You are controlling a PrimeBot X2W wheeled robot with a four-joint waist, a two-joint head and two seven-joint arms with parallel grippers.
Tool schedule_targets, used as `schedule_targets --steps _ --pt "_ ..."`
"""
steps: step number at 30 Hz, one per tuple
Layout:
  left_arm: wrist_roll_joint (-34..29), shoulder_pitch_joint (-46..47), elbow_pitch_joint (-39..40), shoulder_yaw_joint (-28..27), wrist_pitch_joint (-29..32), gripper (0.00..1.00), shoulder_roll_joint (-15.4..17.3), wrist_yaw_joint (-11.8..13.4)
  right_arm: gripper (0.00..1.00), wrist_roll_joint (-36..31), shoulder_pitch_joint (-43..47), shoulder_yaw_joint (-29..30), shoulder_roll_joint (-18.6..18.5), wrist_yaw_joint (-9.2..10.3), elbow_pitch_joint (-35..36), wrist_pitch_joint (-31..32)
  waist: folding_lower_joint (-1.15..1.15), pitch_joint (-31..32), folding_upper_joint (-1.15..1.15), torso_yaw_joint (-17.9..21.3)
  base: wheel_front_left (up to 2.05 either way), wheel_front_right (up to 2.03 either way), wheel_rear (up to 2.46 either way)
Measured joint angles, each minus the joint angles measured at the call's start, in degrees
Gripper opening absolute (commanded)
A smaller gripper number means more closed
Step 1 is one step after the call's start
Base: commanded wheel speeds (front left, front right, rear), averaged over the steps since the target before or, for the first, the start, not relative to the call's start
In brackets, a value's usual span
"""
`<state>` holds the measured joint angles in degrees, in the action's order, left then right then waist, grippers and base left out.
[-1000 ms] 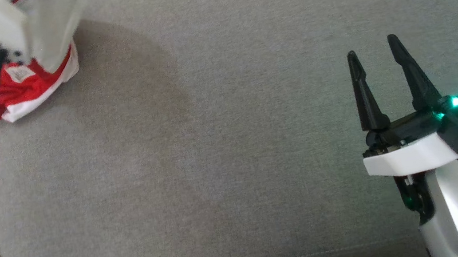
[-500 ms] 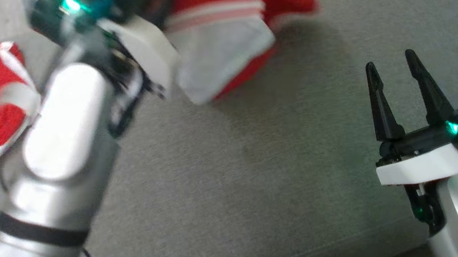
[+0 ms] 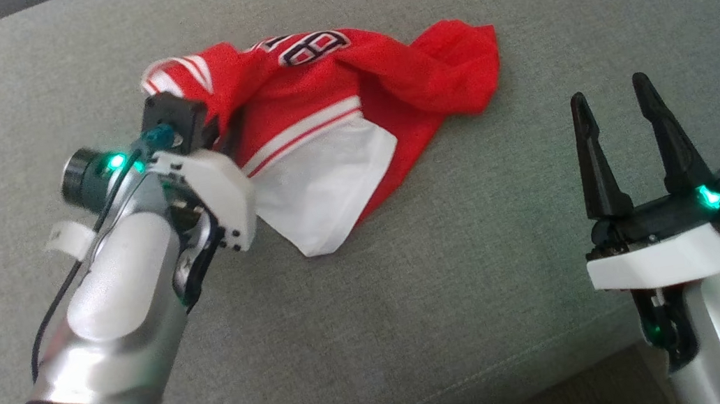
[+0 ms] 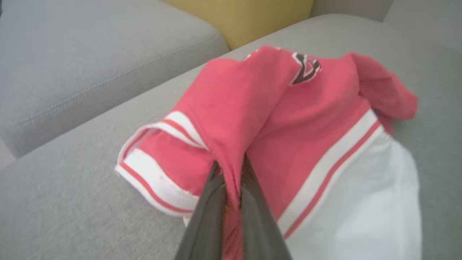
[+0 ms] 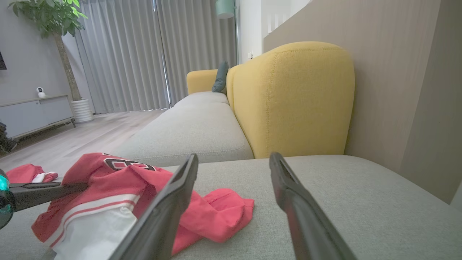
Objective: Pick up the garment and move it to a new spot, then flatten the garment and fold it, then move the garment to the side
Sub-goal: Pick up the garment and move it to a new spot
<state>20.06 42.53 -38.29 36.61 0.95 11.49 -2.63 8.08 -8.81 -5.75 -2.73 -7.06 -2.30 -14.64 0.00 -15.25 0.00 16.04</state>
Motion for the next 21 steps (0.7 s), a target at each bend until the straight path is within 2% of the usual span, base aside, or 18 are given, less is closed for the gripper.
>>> schedule_targets --steps 1,2,3,6,12,21 --pt "-0.29 -0.04 -1.32 -0.14 -0.66 0.11 0.02 0.53 1.0 0.01 0.0 -0.09 0.0 0.0 -0.01 0.0 0.0 -0.27 0.0 0.08 0.0 0.0 0.0" --pt "-0.33 -0.08 -2.58 -0.25 -1.32 0.48 0.02 1.04 1.0 0.01 0.0 -0.16 0.0 0.0 -0.03 0.0 0.0 -0.45 0.0 0.06 0.0 0.0 0.0" --pt "-0.33 -0.1 -3.6 -0.33 -2.32 1.0 0.01 1.52 1.0 0.05 -0.01 -0.21 0.0 0.0 -0.05 0.0 0.0 -0.53 0.0 -0.07 0.0 0.0 0.0" --pt "-0.32 -0.12 -6.12 -1.08 -5.39 1.0 -0.16 3.1 1.0 0.09 -0.02 -0.32 0.0 0.0 -0.14 0.0 0.0 -0.49 0.0 -0.78 0.0 0.0 0.0" --pt "0.43 -1.48 -8.69 -2.08 -10.55 1.0 -1.67 3.52 1.0 -0.27 -0.02 0.13 0.0 0.0 -0.71 0.0 0.0 0.79 0.0 -2.86 0.0 0.0 0.0" --pt "2.83 -8.71 -4.67 -5.09 -15.17 1.0 -2.89 5.98 1.0 -1.59 0.26 0.92 0.01 0.0 -2.31 0.0 0.0 5.48 0.0 -5.6 0.0 0.0 0.0"
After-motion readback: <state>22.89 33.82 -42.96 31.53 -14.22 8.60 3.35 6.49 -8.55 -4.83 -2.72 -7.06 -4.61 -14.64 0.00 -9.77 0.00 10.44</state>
